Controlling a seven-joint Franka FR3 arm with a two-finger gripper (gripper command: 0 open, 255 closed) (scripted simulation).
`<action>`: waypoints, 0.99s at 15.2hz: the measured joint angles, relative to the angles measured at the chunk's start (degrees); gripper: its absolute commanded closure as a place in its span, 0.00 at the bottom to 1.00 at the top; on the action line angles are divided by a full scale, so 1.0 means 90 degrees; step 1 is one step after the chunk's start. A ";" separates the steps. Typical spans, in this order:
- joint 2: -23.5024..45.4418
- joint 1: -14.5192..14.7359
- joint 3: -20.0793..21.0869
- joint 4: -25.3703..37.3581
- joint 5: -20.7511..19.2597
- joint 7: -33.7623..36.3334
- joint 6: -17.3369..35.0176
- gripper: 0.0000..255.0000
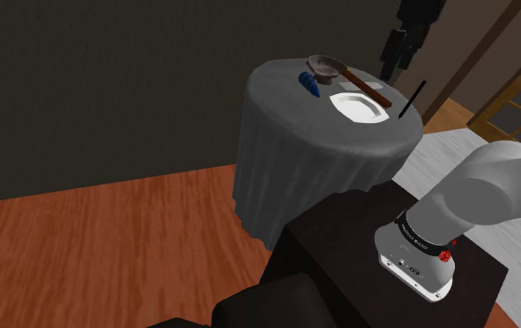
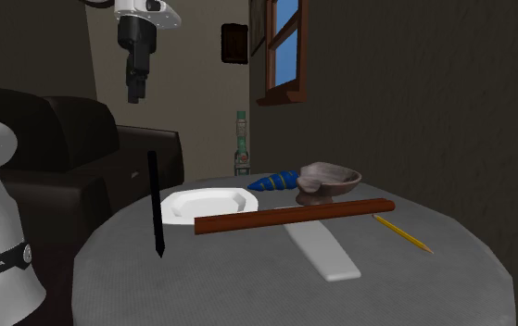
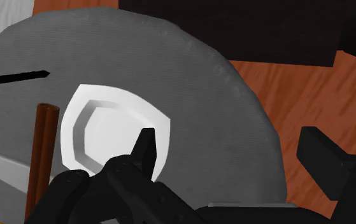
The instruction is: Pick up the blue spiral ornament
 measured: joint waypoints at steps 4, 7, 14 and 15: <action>0.0241 -0.0053 -0.0025 -0.0155 -0.0033 0.0086 0.0570 0.00; 0.0547 -0.0133 -0.0084 -0.0394 -0.0099 0.0182 0.1374 0.00; 0.1594 -0.0360 -0.0261 -0.0537 -0.0283 0.0377 0.3228 0.00; 0.1784 -0.0380 -0.0263 -0.0456 -0.0297 0.0431 0.3431 0.00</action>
